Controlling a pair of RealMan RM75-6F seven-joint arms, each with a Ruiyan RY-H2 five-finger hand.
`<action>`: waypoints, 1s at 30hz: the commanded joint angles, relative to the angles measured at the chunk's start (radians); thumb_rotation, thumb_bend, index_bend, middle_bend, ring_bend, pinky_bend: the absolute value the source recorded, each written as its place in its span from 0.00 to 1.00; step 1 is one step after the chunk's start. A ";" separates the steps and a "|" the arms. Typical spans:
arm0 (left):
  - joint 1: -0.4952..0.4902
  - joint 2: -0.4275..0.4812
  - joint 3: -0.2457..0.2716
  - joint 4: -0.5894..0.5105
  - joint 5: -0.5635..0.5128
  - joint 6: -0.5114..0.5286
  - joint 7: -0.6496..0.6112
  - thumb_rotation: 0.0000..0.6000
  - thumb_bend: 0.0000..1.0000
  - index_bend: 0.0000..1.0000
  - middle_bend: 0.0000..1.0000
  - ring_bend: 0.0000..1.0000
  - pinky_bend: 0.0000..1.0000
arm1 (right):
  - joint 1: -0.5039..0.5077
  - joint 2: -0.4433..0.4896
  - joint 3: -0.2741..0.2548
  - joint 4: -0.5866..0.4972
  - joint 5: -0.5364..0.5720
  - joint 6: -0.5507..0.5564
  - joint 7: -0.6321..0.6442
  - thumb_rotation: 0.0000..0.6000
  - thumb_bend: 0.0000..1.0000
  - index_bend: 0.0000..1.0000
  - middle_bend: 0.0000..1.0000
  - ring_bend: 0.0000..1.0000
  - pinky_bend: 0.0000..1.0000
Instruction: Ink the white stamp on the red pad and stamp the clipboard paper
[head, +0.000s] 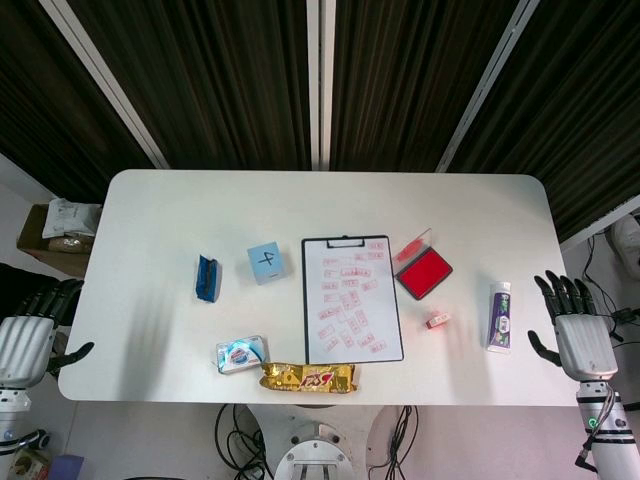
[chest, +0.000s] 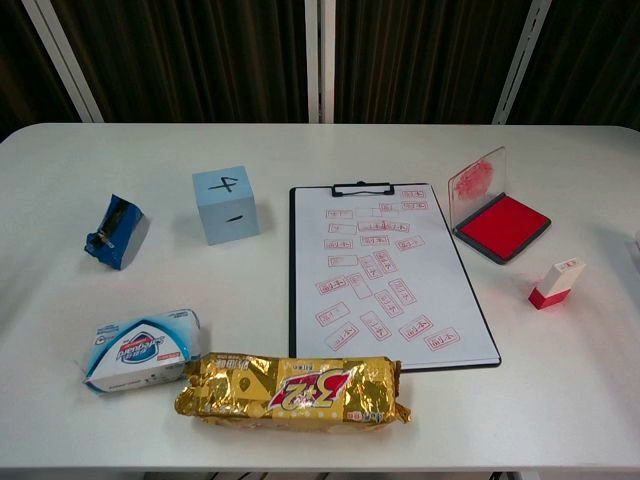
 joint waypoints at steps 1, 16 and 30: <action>0.001 0.000 0.000 0.000 0.000 0.000 0.000 1.00 0.00 0.14 0.16 0.16 0.25 | 0.000 -0.001 0.000 0.001 0.000 -0.001 0.001 1.00 0.23 0.00 0.00 0.00 0.00; 0.003 0.001 -0.002 -0.004 0.002 0.006 0.001 1.00 0.00 0.14 0.16 0.16 0.25 | 0.001 0.020 -0.009 -0.016 0.004 -0.019 -0.003 1.00 0.23 0.00 0.00 0.10 0.24; -0.011 -0.006 0.008 0.000 -0.005 -0.035 -0.005 1.00 0.00 0.14 0.16 0.16 0.25 | 0.106 -0.035 -0.016 0.018 -0.075 -0.135 -0.260 1.00 0.26 0.27 0.32 0.80 1.00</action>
